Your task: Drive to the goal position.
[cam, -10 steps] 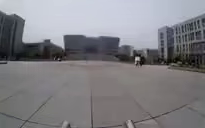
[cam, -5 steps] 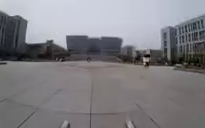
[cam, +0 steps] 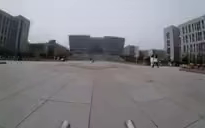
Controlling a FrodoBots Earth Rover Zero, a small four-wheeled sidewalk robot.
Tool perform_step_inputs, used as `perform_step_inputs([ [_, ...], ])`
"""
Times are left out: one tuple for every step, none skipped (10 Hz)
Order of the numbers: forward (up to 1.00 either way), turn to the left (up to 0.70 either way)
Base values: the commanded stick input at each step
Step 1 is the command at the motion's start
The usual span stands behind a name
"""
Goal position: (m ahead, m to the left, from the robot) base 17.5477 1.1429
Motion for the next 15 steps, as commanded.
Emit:
perform_step_inputs([
  [1.00,-0.16],
  [1.00,0.03],
  [1.00,0.02],
  [1.00,0.00],
  [1.00,0.00],
  [1.00,0.01],
  [1.00,0.02],
  [1.00,0.01],
  [1.00,0.05],
  [1.00,0.02],
  [1.00,0.06],
  [1.00,0.05],
  [1.00,0.00],
  [1.00,0.00],
  [1.00,0.00],
])
